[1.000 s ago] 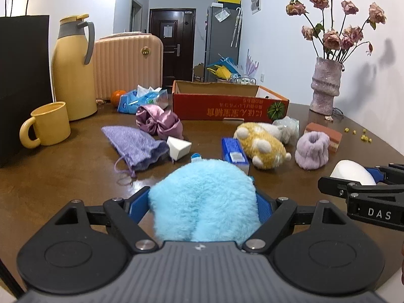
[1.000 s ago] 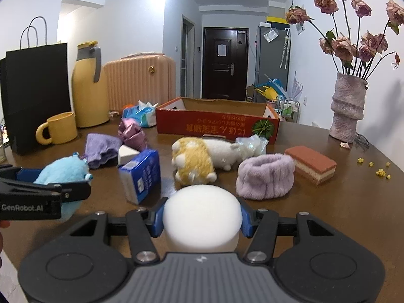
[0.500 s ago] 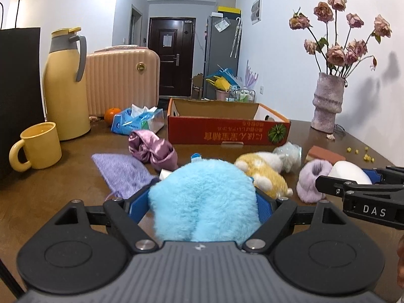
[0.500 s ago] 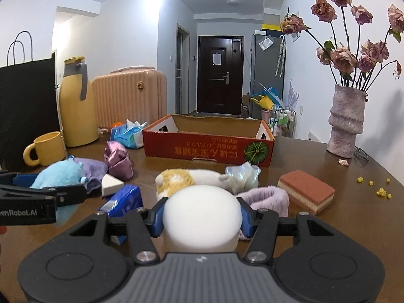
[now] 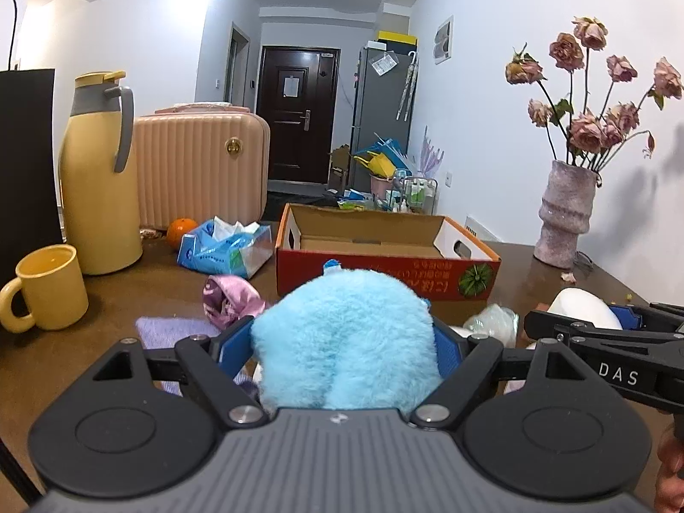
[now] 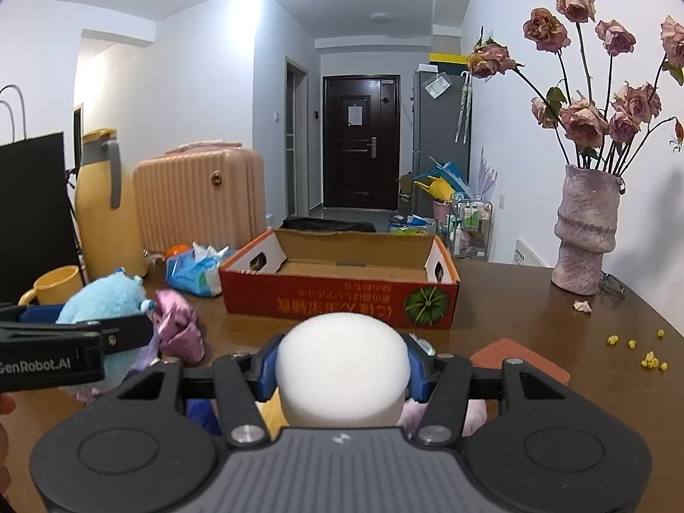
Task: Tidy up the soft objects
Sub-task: 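Carry the blue plush and white sponge with both tools over the cardboard box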
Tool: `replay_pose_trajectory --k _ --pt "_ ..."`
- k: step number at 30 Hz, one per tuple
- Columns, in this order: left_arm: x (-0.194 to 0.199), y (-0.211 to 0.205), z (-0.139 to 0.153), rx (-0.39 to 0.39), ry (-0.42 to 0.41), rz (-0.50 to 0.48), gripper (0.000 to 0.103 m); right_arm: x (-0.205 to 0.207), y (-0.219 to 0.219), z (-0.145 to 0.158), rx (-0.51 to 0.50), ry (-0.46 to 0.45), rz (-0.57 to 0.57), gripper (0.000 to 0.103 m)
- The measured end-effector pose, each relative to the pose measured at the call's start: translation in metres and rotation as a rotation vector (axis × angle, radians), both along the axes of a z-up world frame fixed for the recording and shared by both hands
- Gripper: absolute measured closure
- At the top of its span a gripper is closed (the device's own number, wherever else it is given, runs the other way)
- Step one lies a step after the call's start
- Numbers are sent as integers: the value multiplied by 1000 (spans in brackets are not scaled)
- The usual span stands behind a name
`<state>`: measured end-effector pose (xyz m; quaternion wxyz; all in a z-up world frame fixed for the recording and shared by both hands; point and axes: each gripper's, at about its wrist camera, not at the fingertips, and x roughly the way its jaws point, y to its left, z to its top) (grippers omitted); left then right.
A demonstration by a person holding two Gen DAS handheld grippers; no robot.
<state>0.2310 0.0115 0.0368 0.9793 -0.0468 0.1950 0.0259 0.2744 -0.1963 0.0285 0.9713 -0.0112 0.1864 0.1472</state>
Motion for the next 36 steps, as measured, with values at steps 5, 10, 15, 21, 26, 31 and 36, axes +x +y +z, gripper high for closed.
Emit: replay_pose_trajectory --k 5,10,15,21,26,31,36 --pt "19 0 8 -2 -11 18 19 18 0 10 27 -15 -14 48" --pt "39 3 10 -15 -13 47 19 38 2 12 36 -18 -33 48" --pt "60 10 9 -39 -7 84 19 58 1 13 44 -12 -50 48" --pt "80 14 15 -42 -29 106 19 82 -2 14 60 4 -68 48" --pt "100 14 19 -50 -34 115 19 99 -1 16 54 -1 -77 48" --pt "120 13 19 -57 -23 115 19 116 4 20 42 -12 -81 48" --pt "138 15 18 -58 -14 124 19 132 5 23 47 -14 -88 48"
